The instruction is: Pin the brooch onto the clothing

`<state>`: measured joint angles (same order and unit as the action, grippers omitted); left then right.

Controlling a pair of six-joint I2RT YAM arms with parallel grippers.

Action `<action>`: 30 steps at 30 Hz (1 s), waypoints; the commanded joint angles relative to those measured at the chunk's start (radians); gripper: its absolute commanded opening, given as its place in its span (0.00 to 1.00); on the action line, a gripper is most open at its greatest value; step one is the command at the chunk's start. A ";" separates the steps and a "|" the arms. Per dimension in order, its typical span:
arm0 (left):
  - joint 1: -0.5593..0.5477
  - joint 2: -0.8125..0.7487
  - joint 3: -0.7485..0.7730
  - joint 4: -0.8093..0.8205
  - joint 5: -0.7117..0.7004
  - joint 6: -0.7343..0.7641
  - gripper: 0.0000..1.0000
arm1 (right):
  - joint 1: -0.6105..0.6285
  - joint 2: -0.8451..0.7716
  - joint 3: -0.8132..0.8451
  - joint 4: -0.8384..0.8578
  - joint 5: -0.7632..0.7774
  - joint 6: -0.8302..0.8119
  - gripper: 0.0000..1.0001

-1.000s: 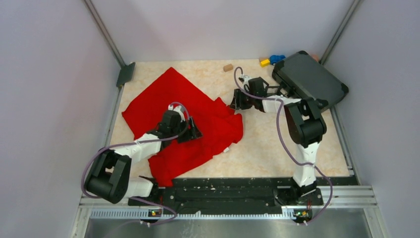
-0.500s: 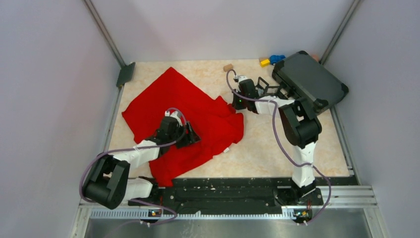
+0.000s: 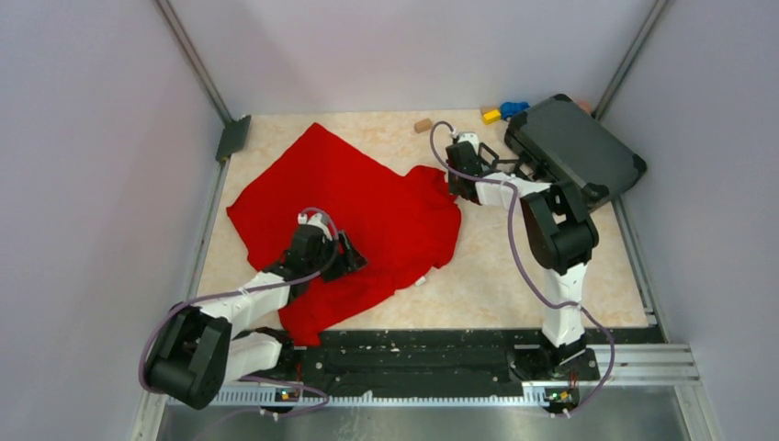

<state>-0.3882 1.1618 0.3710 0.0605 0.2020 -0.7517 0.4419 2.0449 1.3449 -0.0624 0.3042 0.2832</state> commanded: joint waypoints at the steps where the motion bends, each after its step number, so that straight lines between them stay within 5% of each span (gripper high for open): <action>1: -0.002 -0.034 -0.027 -0.056 -0.029 -0.007 0.70 | -0.004 -0.036 0.034 0.003 0.099 0.006 0.00; 17: -0.002 -0.125 -0.008 -0.139 -0.022 0.001 0.72 | -0.012 0.022 0.146 -0.041 0.140 -0.069 0.00; 18: -0.002 -0.136 -0.001 -0.143 -0.013 0.014 0.72 | -0.012 0.021 0.151 -0.049 0.123 -0.075 0.03; 21: -0.006 -0.178 0.033 -0.160 0.030 0.081 0.75 | -0.010 -0.019 0.146 -0.063 0.031 -0.104 0.49; 23: -0.018 -0.216 0.077 -0.205 0.048 0.140 0.76 | -0.004 -0.069 0.134 -0.080 -0.043 -0.122 0.65; 30: -0.227 -0.285 0.177 -0.380 -0.162 0.256 0.74 | 0.078 -0.354 -0.025 -0.146 -0.135 -0.054 0.71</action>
<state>-0.5049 0.9089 0.4900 -0.2302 0.1570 -0.5854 0.4644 1.9190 1.3849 -0.1940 0.2535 0.1860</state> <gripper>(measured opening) 0.753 0.704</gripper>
